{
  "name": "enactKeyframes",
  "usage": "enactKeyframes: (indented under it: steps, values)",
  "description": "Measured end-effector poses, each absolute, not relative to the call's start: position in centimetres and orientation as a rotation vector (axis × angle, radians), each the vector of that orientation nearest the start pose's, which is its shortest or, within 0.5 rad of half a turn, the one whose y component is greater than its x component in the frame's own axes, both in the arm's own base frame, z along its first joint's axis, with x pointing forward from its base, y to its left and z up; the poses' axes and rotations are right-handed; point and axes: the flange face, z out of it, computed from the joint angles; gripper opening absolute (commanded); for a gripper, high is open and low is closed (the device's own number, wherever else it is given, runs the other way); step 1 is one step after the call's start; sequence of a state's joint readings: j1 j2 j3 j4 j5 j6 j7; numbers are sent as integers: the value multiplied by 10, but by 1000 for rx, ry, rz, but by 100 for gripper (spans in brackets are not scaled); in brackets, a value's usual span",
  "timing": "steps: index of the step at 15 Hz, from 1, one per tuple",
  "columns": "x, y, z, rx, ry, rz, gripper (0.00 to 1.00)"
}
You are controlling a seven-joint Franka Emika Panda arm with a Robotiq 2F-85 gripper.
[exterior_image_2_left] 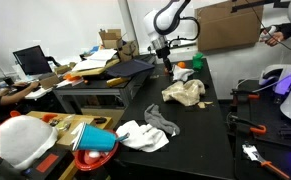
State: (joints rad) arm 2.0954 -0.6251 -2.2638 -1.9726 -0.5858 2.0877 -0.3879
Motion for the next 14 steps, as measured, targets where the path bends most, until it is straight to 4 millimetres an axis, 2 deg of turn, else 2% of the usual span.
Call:
enactKeyframes:
  steps: [3, 7, 10, 14]
  values:
    - [598, -140, 202, -2896, -874, 244, 100]
    - [630, -140, 189, -2785, -951, 178, 100]
    - [636, -123, 178, -2699, -1004, 202, 100]
    - [629, -96, 160, -2616, -1061, 290, 100]
